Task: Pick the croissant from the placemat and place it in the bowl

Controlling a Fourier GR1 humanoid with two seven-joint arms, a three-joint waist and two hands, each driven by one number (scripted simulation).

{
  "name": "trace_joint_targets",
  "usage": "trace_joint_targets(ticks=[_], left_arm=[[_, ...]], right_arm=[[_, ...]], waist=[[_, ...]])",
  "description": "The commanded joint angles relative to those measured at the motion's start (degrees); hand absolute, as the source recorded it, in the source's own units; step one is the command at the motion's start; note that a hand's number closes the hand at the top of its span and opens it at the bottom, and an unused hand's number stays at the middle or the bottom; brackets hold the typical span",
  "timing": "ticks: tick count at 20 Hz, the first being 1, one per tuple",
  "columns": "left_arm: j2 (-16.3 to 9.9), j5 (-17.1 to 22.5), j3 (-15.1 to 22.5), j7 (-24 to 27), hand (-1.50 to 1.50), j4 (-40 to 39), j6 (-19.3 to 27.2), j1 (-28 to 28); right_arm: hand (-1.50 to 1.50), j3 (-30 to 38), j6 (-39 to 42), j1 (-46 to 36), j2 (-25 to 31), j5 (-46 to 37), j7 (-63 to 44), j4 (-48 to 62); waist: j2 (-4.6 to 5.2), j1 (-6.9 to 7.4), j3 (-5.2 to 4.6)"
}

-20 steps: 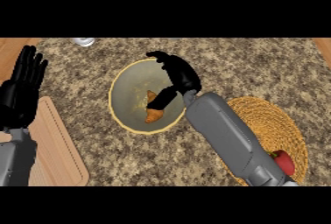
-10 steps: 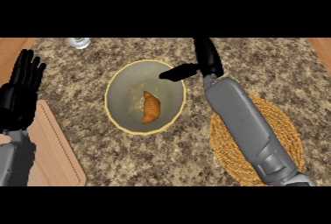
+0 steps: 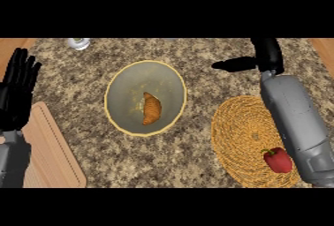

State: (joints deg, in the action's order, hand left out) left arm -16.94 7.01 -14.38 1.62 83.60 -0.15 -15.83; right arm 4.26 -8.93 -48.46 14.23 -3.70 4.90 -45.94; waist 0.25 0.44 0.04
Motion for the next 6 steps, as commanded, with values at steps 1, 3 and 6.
trace_joint_targets(ticks=[1, 3, 6], left_arm=[[-1.15, 1.36, -0.43, -2.74, 0.00, 2.05, -0.96, -0.83], [0.51, -0.38, 0.57, -3.08, 0.00, 1.45, 1.69, -1.78], [1.76, -0.88, 2.06, -2.12, 0.00, 5.17, 0.89, 2.56]], right_arm=[[-1.50, 5.47, 7.49, 2.10, 7.27, 3.95, 6.45, 4.33], [-1.50, 6.18, 10.14, 4.62, 7.88, 4.52, 11.76, 6.19], [-1.50, 8.37, 14.75, 3.41, 11.49, 5.29, 15.56, 12.41]], waist=[[0.01, 0.22, 0.03], [0.08, 0.09, 0.03], [0.13, 0.71, 0.04]])
